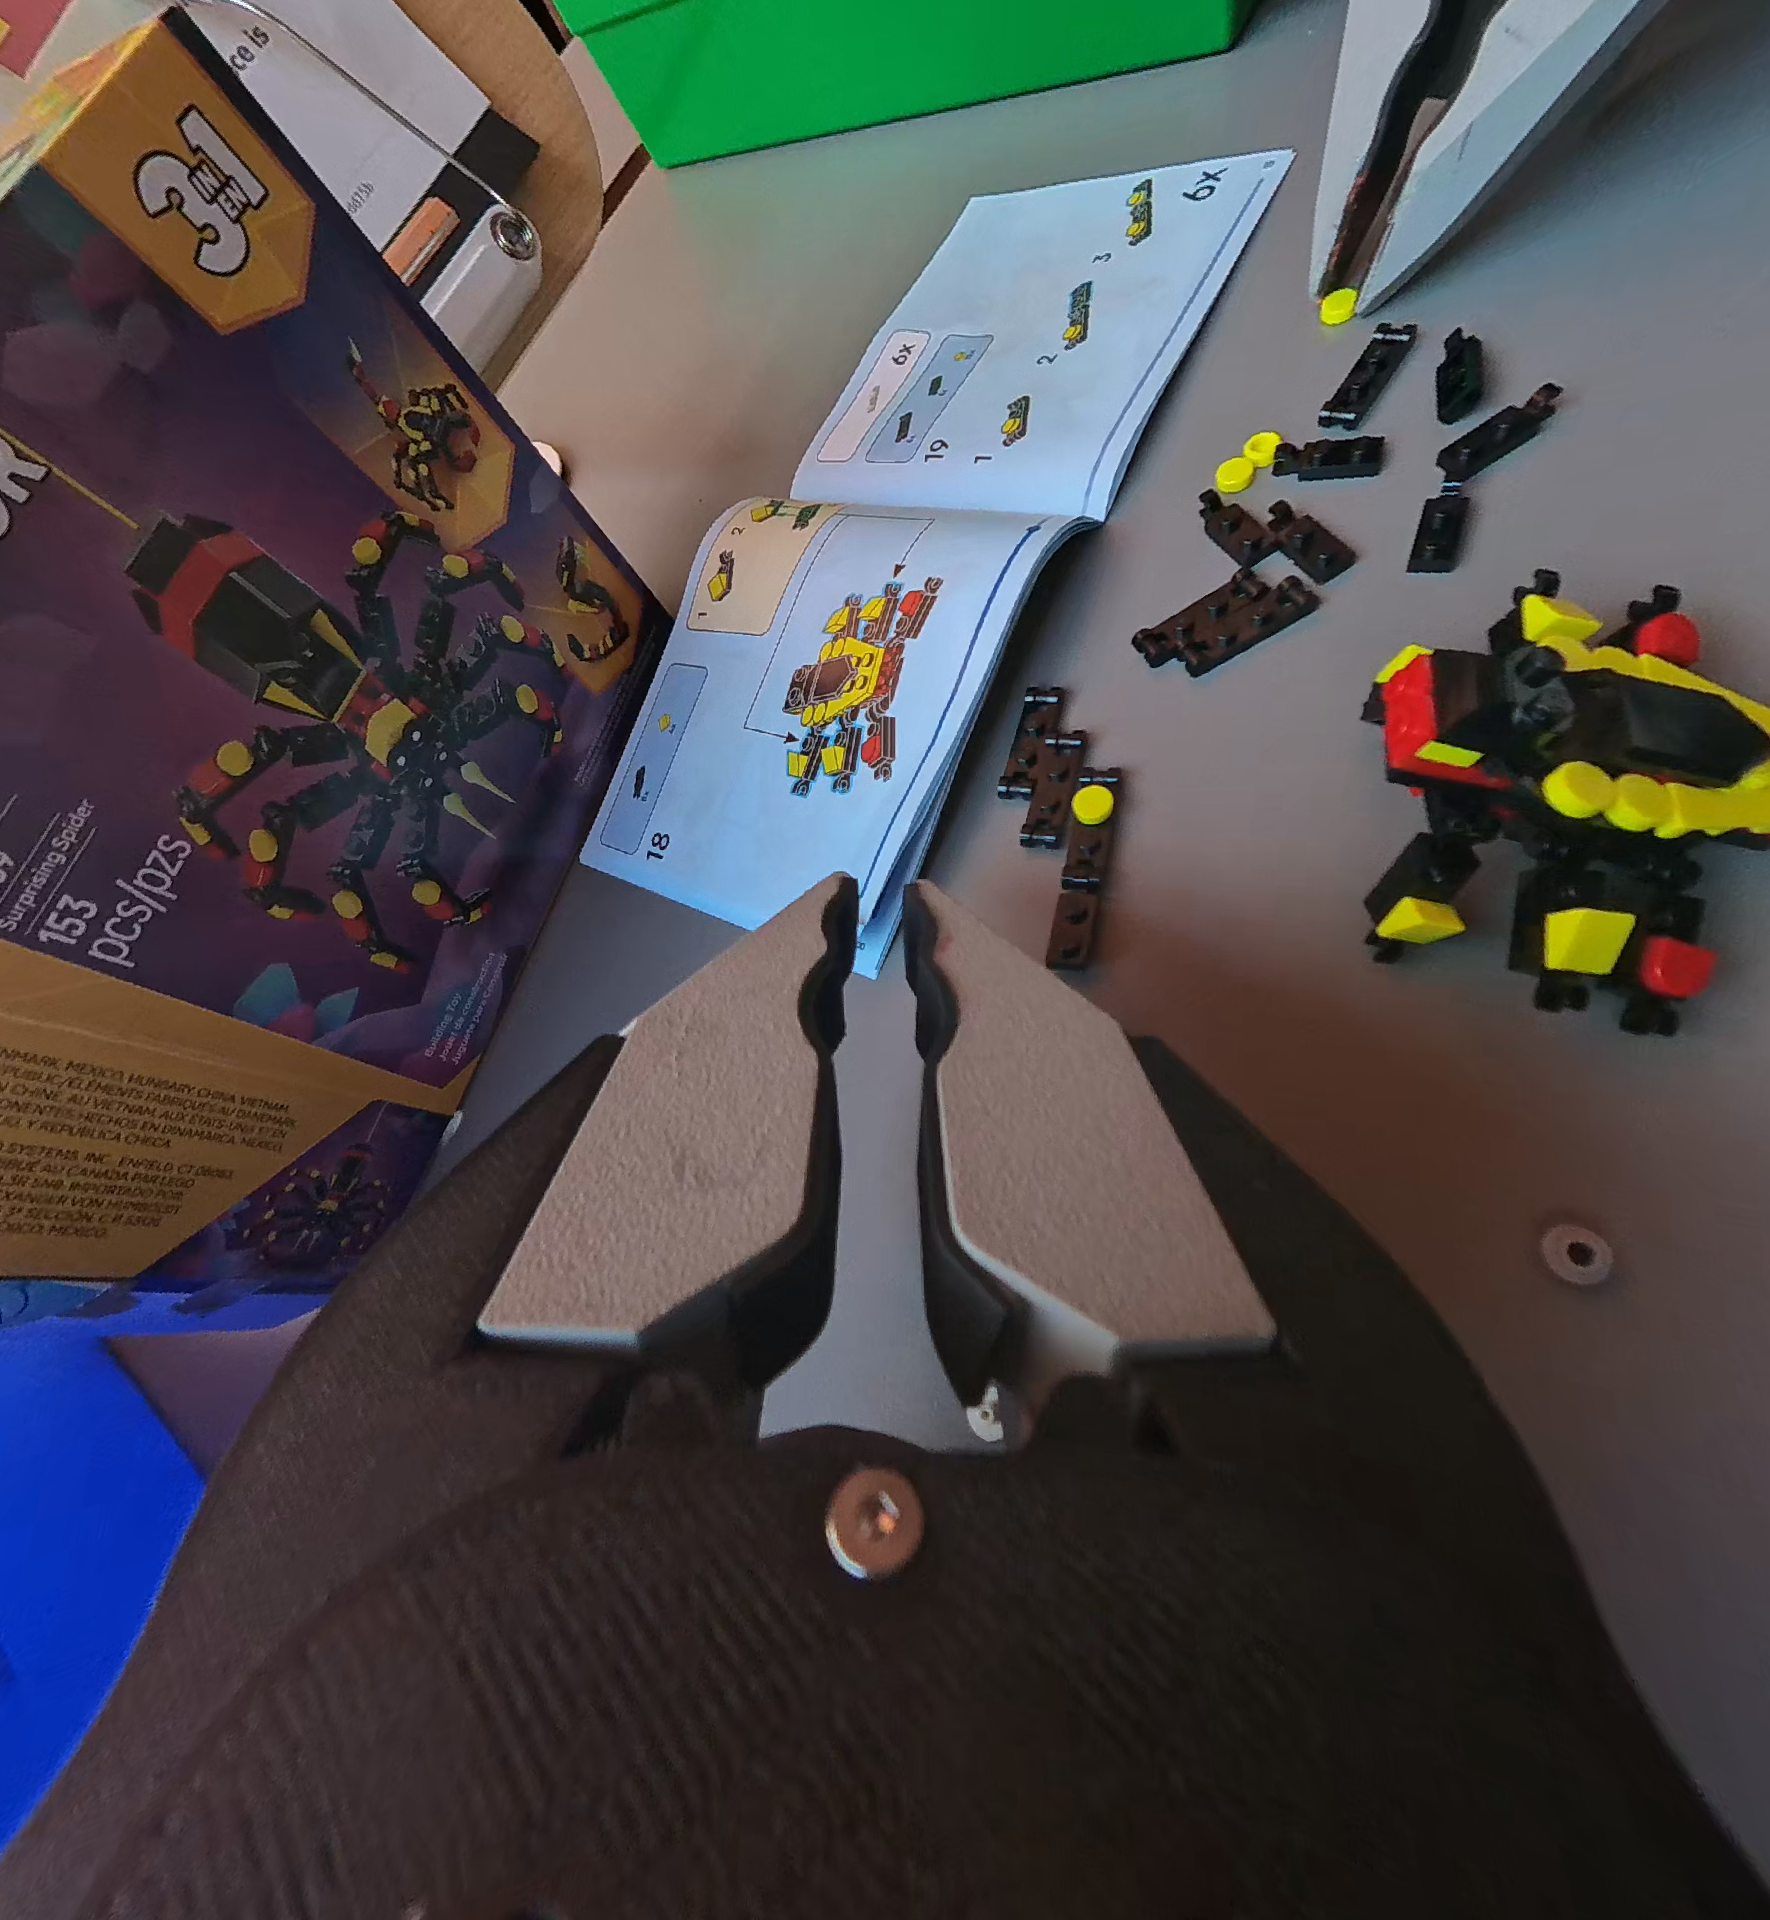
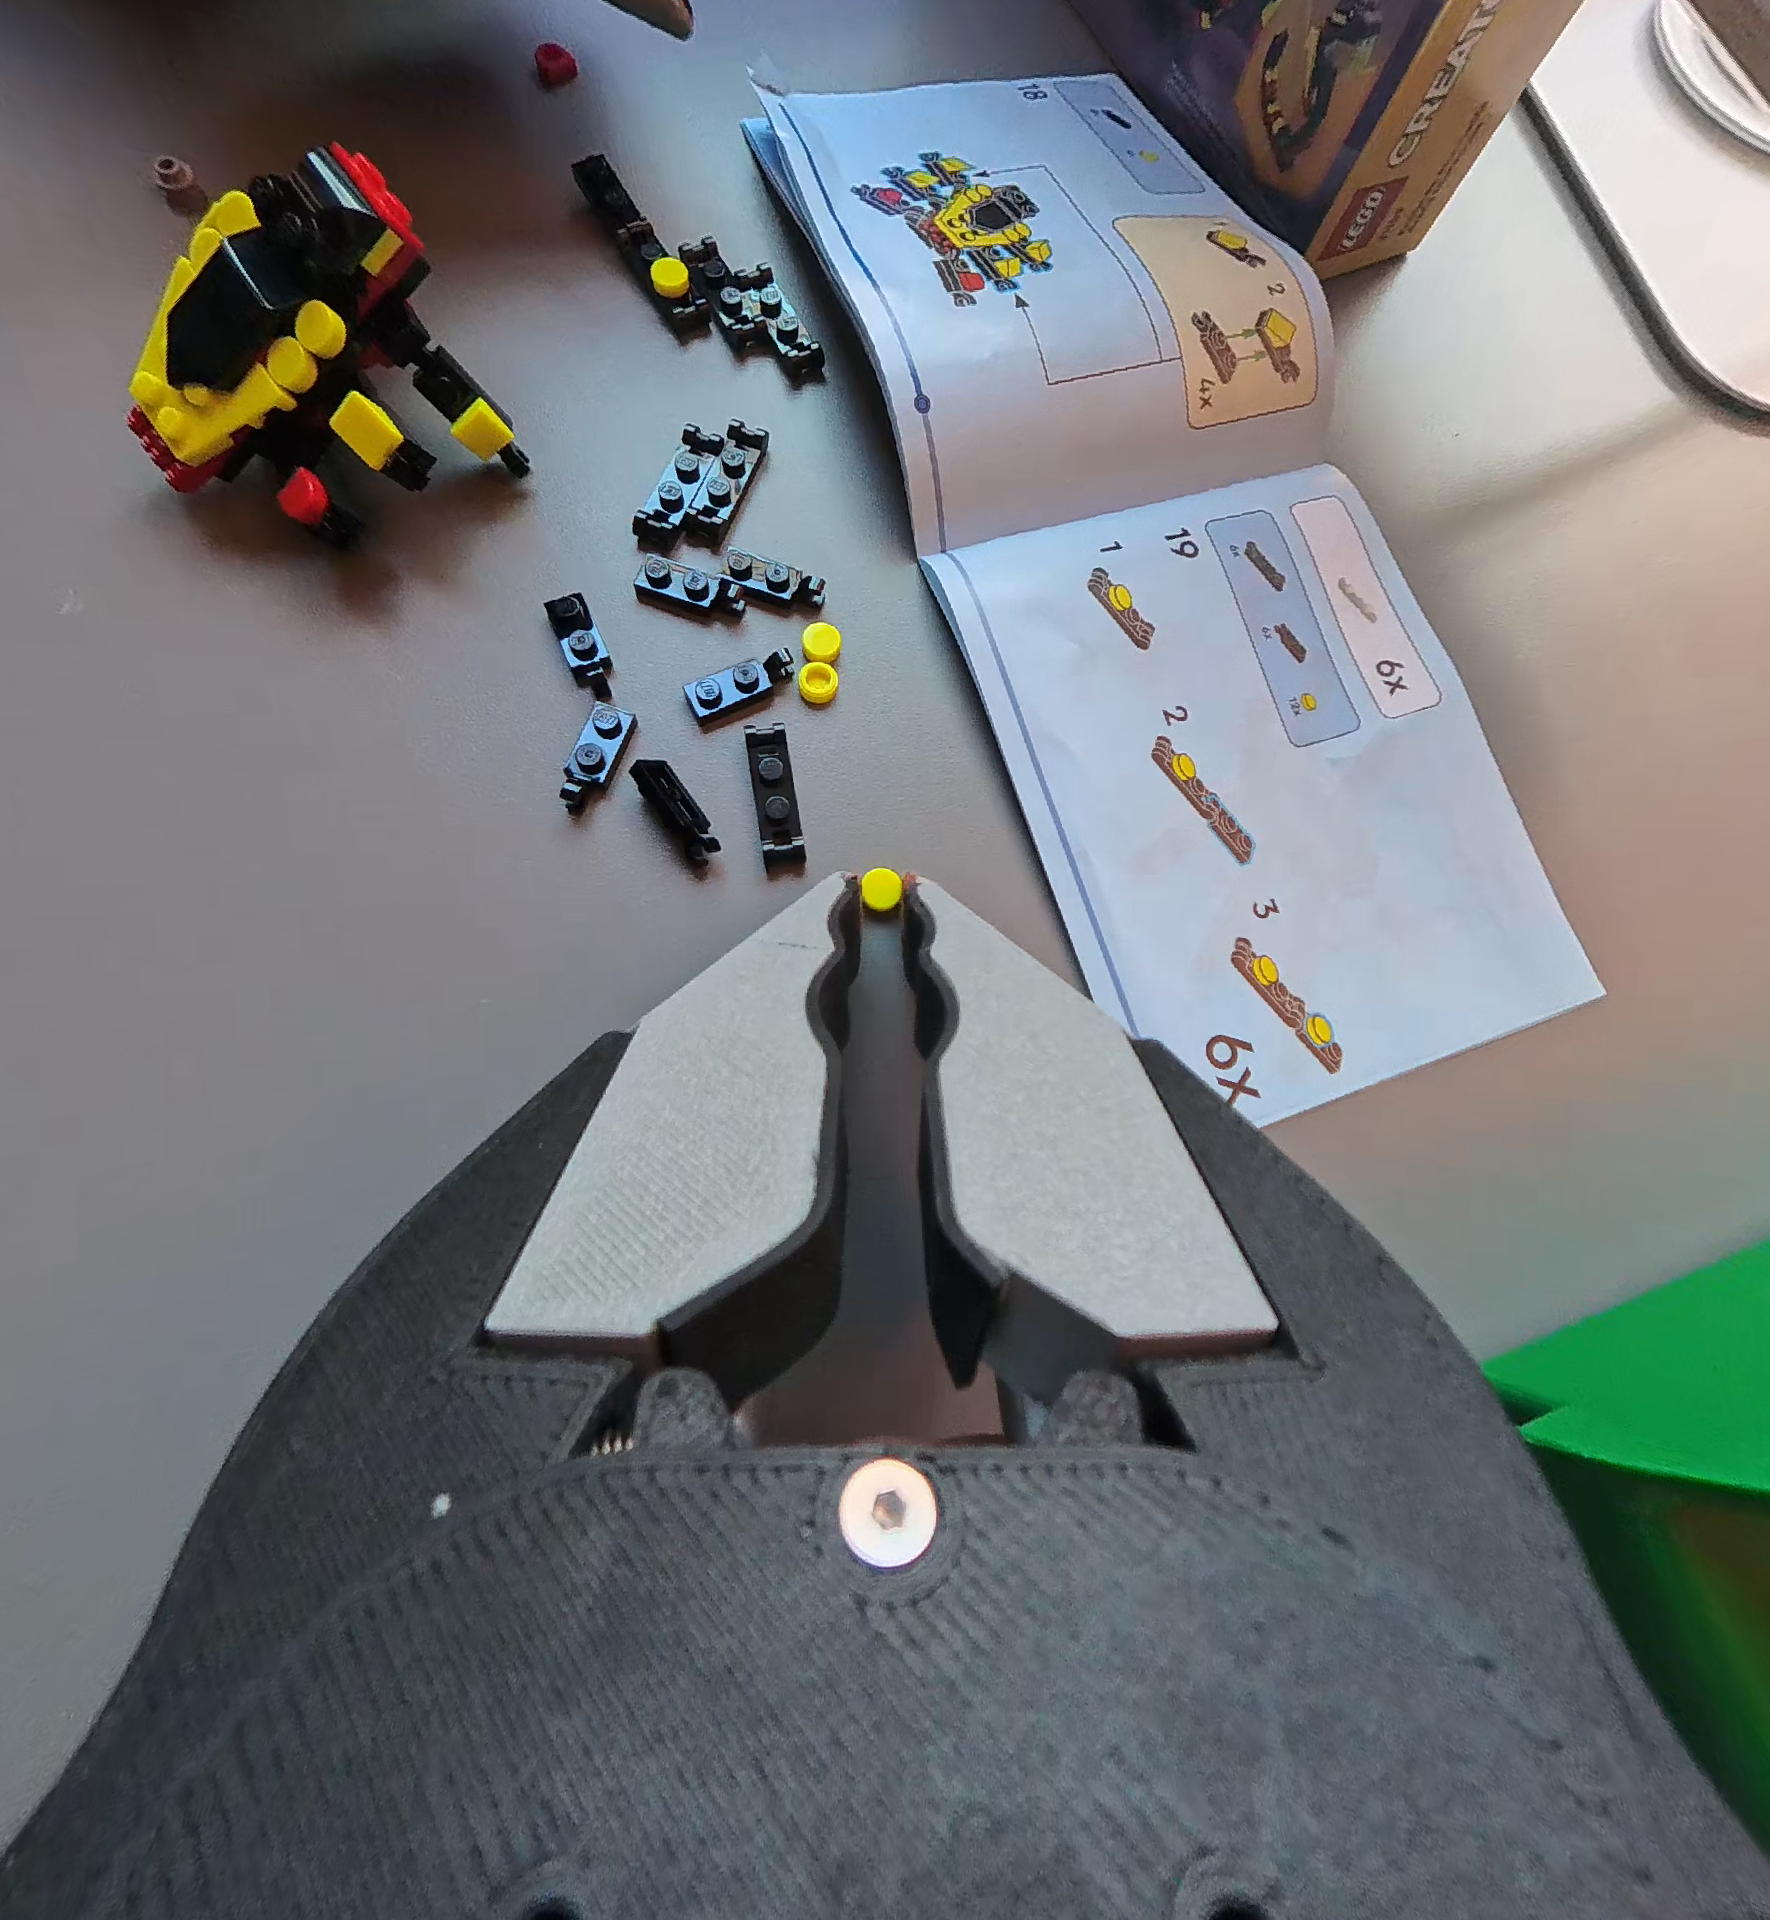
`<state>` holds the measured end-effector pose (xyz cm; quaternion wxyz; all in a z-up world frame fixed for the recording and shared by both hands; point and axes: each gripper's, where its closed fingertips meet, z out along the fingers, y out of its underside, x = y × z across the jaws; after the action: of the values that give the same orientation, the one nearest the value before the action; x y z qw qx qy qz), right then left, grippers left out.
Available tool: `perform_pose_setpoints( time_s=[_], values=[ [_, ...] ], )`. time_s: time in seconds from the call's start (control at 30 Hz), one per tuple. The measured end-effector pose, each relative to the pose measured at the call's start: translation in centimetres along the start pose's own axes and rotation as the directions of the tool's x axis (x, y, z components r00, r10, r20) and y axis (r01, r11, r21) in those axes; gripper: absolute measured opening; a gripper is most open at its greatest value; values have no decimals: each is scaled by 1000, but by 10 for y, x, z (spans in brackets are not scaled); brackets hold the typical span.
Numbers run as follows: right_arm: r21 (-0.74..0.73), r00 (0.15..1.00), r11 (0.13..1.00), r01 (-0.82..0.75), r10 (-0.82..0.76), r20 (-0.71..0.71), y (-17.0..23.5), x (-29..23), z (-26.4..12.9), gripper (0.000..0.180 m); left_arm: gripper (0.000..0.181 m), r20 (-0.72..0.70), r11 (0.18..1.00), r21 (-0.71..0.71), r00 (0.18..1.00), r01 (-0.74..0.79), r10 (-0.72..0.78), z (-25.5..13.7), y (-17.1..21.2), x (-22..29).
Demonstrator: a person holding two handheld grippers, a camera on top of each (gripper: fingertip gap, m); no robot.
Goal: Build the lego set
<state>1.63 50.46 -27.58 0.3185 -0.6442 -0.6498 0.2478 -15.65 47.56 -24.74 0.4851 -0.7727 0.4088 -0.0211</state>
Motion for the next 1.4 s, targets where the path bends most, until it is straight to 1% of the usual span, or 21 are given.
perform_pose_setpoints(
  time_s=[0.43,0.73,0.9,1.4],
  values=[
    [19,1000,1000,-13,14,-6,-3,-1,-2,4,5,-4,1000,-4,1000,-7,7,0,0,2],
    [81,998,996,-36,33,48,-19,-11,-2,4,5,-6,1000,-5,1000,4,-4,1,1,1],
    [66,999,998,-13,10,48,-23,-18,0,4,5,-5,1000,-11,1000,-11,11,1,1,2],
    [-28,999,999,36,-35,20,-16,-21,6,4,5,-9,1000,-24,1000,-12,12,3,3,3]
  ],
)
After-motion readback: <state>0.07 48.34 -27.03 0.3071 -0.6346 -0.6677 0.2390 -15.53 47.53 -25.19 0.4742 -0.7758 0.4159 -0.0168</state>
